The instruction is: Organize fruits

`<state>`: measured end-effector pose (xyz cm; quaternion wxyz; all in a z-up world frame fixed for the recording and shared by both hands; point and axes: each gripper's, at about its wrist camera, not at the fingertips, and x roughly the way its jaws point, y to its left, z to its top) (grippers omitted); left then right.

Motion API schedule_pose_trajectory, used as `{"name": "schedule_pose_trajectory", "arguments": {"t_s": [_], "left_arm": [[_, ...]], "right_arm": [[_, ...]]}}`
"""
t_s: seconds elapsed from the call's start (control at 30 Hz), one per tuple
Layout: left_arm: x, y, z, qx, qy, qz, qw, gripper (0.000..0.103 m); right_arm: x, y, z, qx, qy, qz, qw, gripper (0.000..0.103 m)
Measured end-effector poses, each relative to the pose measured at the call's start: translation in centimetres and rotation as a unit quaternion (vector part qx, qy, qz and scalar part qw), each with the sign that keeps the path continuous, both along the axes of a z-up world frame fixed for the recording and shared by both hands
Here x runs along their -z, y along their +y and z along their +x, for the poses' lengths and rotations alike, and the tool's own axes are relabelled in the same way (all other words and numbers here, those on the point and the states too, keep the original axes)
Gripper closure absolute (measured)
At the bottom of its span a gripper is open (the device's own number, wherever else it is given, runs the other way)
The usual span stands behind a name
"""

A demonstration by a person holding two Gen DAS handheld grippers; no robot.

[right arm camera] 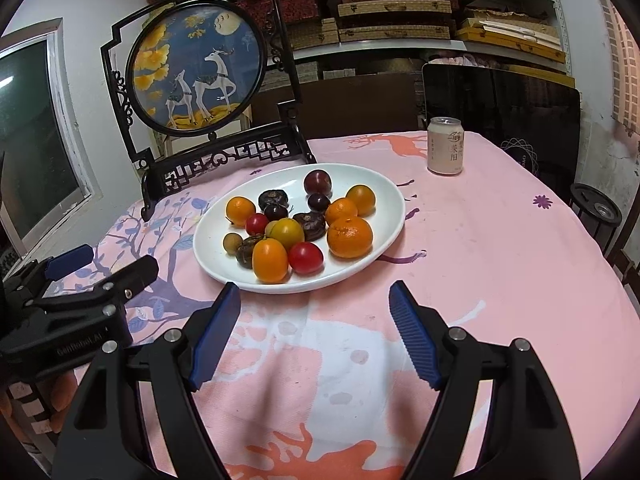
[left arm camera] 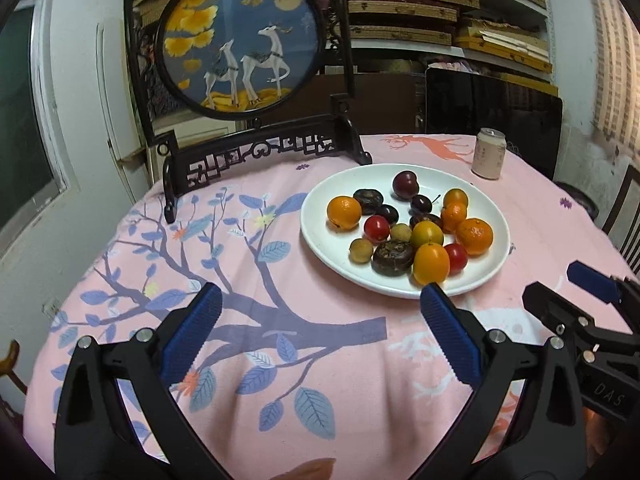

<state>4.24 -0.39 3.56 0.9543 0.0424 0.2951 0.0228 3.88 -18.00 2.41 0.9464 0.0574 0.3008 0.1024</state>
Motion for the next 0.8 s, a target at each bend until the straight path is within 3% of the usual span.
{"name": "schedule_pose_trajectory", "arguments": {"t_s": [0.8], "left_arm": [[-0.37, -0.39, -0.8, 0.02, -0.014, -0.009, 0.9997, 0.002]], "right_arm": [[0.17, -0.76, 0.38, 0.009, 0.02, 0.028, 0.999, 0.026]]}}
